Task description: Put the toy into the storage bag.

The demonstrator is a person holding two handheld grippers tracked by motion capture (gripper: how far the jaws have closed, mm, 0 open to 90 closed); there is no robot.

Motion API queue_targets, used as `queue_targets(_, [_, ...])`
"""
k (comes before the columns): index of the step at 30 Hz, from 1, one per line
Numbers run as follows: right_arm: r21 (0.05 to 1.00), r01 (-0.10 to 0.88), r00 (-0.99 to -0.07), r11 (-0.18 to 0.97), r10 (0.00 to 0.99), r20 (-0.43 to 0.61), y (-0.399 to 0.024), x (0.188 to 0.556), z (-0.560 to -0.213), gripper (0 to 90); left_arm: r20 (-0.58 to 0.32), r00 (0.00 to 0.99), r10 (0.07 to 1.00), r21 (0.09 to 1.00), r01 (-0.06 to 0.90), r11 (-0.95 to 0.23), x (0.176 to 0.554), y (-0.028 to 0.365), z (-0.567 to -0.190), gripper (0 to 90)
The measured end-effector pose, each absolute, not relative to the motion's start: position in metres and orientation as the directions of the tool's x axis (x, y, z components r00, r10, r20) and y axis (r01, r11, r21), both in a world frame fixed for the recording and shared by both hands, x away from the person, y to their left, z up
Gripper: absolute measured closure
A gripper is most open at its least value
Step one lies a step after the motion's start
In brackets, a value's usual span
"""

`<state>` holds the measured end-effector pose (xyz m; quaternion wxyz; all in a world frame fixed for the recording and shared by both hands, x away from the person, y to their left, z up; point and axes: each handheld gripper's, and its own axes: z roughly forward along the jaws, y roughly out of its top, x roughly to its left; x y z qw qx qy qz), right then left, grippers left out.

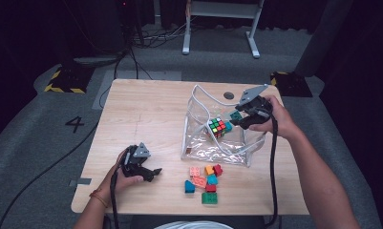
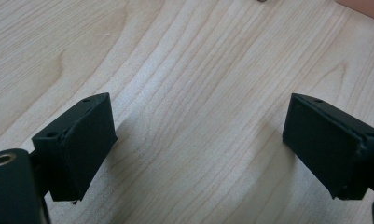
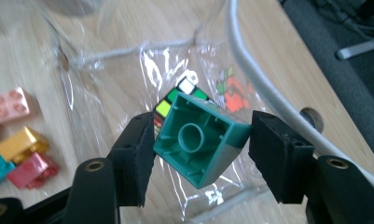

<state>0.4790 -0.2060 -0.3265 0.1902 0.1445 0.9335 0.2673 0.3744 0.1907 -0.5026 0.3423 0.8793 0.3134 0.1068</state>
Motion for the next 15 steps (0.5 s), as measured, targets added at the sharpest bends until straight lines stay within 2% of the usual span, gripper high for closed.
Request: queue_targets(15, [0.300, 0.235, -0.914, 0.925, 0.315, -0.257, -0.192, 0.499, -0.342, 41.6, -0.028, 0.781, 0.624, 0.669, 0.479, -0.568, 0.374, 0.191, -0.503, 9.5])
